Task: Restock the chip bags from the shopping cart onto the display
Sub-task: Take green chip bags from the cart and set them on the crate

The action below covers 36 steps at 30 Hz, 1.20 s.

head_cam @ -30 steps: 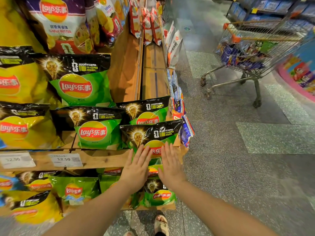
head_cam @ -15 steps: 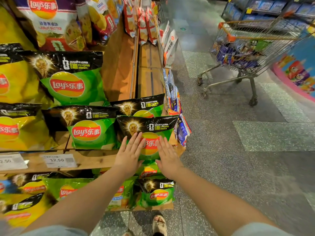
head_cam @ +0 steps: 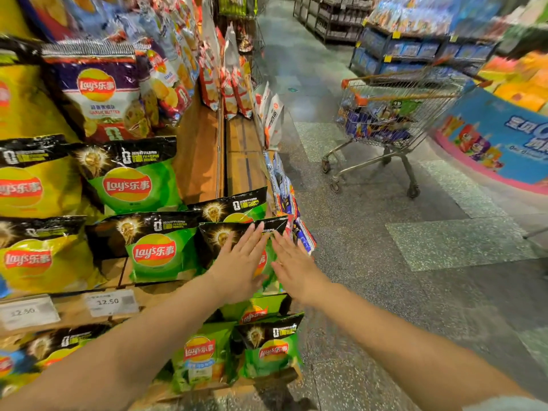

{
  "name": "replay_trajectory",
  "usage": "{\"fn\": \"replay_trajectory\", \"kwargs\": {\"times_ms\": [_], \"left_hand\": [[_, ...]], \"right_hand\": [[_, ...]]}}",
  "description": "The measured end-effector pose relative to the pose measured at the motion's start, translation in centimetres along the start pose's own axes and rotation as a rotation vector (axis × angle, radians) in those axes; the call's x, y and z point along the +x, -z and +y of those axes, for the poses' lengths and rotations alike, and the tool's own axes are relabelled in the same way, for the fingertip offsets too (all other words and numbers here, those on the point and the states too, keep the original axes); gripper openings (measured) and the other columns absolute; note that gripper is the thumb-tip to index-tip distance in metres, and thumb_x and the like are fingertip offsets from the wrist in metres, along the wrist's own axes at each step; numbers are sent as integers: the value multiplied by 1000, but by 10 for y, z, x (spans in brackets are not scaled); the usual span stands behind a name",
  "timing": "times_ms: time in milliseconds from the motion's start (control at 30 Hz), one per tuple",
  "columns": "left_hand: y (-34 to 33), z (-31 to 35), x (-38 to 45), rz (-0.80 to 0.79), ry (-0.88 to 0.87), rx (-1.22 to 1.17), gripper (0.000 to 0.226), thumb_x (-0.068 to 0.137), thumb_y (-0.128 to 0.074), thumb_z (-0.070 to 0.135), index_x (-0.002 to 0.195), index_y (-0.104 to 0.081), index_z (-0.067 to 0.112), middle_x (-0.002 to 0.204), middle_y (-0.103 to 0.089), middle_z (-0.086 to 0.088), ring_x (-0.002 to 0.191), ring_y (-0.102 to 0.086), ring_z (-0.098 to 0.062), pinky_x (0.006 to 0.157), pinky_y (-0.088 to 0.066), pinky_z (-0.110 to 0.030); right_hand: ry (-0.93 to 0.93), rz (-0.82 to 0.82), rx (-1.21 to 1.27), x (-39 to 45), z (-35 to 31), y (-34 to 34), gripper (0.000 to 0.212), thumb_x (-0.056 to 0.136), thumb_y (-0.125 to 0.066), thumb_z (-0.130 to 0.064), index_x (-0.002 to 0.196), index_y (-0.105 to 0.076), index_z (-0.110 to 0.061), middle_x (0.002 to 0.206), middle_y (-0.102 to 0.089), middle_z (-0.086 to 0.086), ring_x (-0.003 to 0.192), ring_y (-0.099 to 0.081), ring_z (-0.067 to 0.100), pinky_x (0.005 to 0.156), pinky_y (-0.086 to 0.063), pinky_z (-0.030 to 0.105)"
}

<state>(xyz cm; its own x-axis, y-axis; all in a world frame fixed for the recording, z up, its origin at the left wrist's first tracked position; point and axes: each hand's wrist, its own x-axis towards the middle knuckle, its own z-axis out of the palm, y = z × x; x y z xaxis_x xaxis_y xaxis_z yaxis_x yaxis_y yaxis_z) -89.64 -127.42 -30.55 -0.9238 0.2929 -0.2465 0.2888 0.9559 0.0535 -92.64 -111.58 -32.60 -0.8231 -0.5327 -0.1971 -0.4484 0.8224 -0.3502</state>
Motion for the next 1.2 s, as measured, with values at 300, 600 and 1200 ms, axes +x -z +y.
{"fn": "replay_trajectory", "kwargs": {"times_ms": [300, 600, 1200], "left_hand": [[97, 91, -6, 75, 32, -137, 75, 96, -42, 29, 151, 8, 19, 159, 14, 2, 146, 12, -13, 117, 5, -42], [133, 218, 34, 167, 13, -242, 78, 96, -44, 37, 151, 8, 22, 158, 16, 5, 145, 13, -11, 119, 1, -43], [144, 349, 185, 129, -254, -246, 67, 98, -40, 30, 152, -1, 23, 159, 7, 7, 146, 8, -9, 119, -2, -41]], "right_hand": [[-6, 231, 316, -66, 8, 80, 46, 103, -30, -18, 148, -28, -10, 156, -26, 5, 147, -6, 18, 117, 2, 38], [-20, 254, 219, -161, 113, 159, 52, 103, -33, -29, 151, -18, -13, 159, -16, 2, 147, 1, 15, 118, 2, 38], [-205, 404, 300, -184, 286, 191, 49, 103, -27, -31, 151, -26, -18, 158, -22, -2, 147, -4, 16, 118, -1, 39]]}}
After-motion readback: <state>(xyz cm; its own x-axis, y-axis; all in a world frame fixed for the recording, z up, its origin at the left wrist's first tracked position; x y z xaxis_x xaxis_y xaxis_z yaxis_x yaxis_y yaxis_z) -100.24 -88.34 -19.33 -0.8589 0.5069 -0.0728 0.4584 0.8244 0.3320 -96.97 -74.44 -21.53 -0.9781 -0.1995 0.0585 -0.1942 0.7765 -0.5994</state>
